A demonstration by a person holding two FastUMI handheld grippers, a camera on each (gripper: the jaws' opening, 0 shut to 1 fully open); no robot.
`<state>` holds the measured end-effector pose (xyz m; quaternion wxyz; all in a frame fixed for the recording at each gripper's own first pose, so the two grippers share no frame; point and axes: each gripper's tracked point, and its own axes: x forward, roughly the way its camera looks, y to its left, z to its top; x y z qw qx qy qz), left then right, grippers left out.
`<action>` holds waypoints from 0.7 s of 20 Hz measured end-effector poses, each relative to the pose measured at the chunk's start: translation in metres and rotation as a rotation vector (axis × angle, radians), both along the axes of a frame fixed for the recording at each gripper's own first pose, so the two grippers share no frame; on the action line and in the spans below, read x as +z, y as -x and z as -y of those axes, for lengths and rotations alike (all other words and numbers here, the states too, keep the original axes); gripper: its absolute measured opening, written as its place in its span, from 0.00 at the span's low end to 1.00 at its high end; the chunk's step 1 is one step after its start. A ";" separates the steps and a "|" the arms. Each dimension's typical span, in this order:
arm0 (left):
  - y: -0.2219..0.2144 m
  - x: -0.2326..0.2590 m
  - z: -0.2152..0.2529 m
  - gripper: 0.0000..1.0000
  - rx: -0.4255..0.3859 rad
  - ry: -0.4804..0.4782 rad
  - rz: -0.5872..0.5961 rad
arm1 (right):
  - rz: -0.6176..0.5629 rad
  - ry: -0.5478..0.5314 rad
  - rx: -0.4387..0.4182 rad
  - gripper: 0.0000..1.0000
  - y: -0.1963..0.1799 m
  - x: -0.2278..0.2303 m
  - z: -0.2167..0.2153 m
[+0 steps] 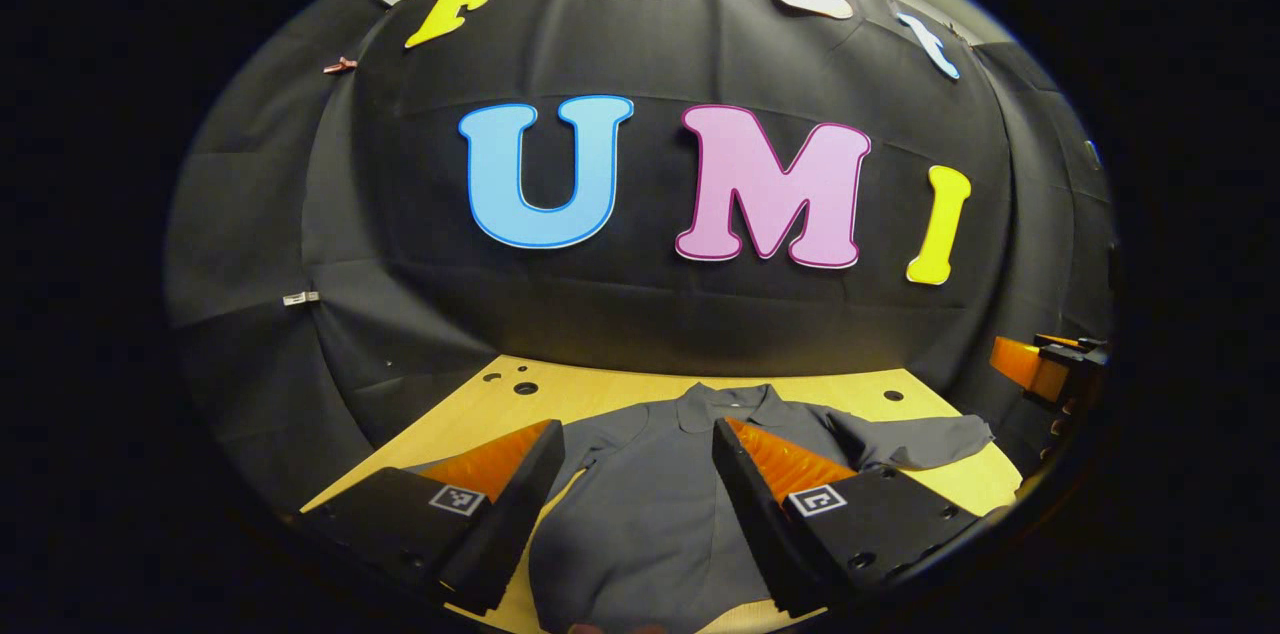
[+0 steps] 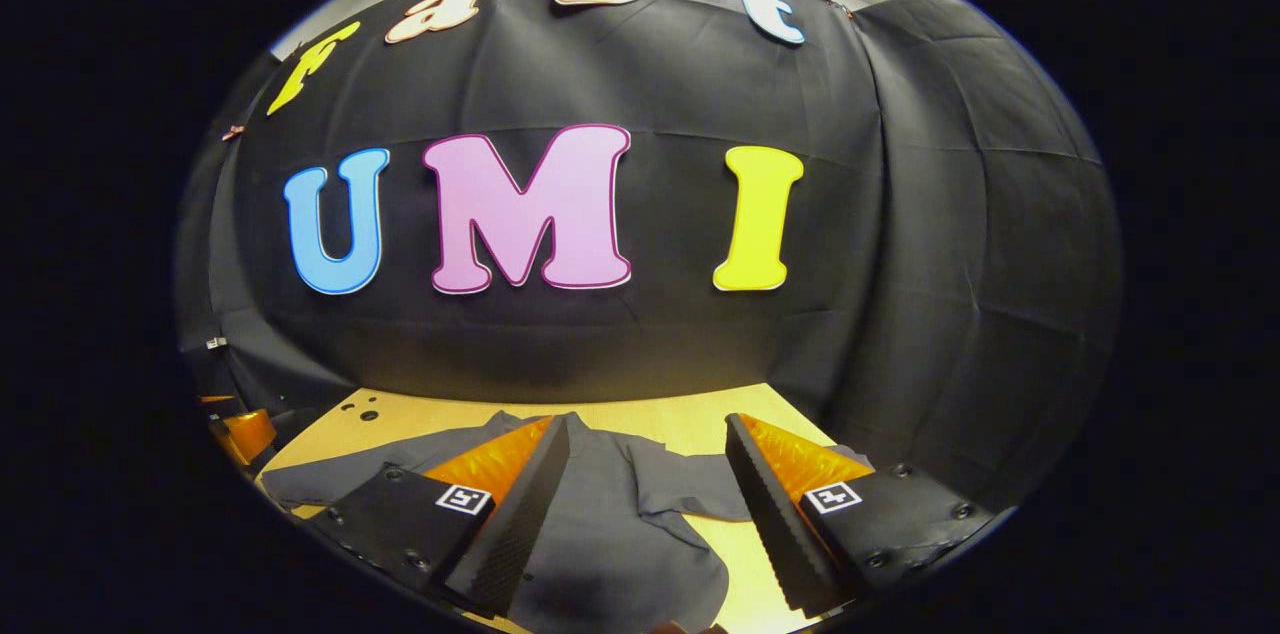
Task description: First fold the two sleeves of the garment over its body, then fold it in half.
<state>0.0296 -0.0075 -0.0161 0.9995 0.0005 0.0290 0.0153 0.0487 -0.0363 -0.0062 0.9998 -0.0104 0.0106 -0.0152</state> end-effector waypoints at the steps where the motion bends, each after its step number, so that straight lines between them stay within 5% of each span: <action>1: 0.001 -0.002 0.000 0.94 0.008 0.002 -0.007 | -0.016 0.011 -0.007 0.97 -0.002 -0.005 0.003; 7: 0.007 -0.016 0.008 0.94 0.033 -0.007 -0.051 | -0.132 -0.008 -0.078 0.98 -0.031 -0.039 0.059; 14: 0.007 -0.039 0.031 0.94 0.066 0.021 -0.112 | -0.313 -0.104 -0.260 0.98 -0.072 -0.091 0.150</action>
